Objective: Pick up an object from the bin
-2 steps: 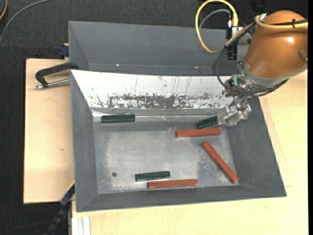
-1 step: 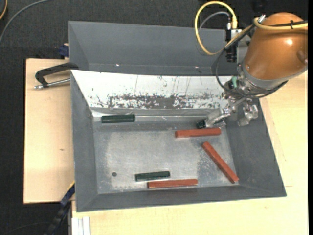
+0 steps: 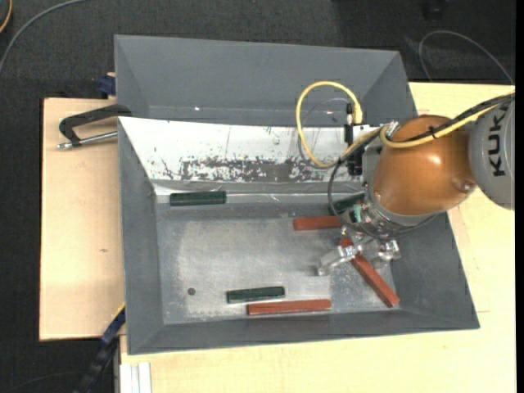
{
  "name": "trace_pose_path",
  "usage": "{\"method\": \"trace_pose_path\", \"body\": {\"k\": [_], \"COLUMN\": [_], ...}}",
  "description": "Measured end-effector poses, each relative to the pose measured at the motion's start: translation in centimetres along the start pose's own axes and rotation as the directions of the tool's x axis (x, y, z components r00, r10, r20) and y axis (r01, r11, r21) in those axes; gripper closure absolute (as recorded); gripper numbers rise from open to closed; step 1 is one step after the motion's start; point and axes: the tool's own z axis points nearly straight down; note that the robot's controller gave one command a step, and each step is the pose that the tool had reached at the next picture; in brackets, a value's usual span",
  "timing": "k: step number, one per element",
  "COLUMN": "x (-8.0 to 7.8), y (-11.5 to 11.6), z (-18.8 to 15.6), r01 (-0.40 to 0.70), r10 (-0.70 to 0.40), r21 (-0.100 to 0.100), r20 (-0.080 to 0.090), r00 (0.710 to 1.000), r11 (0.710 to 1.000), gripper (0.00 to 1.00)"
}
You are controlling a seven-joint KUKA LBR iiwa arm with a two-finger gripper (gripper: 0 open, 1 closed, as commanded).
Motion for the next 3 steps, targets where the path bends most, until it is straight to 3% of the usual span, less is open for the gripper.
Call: {"method": "trace_pose_path", "body": {"k": [1, 2, 3], "x": [1.1, 1.1, -0.3], "y": [-4.2, -4.1, -3.8], "z": [0.8, 0.8, -10.9], "r01": [-0.013, -0.012, -0.055], "r10": [0.013, 0.012, 0.055], "r21": [0.016, 0.014, 0.022], "r20": [-0.002, -0.002, -0.003], "r00": [1.0, 1.0, 0.998], "r11": [1.0, 1.0, 0.998], "gripper": [0.0, 1.0, 1.0]}}
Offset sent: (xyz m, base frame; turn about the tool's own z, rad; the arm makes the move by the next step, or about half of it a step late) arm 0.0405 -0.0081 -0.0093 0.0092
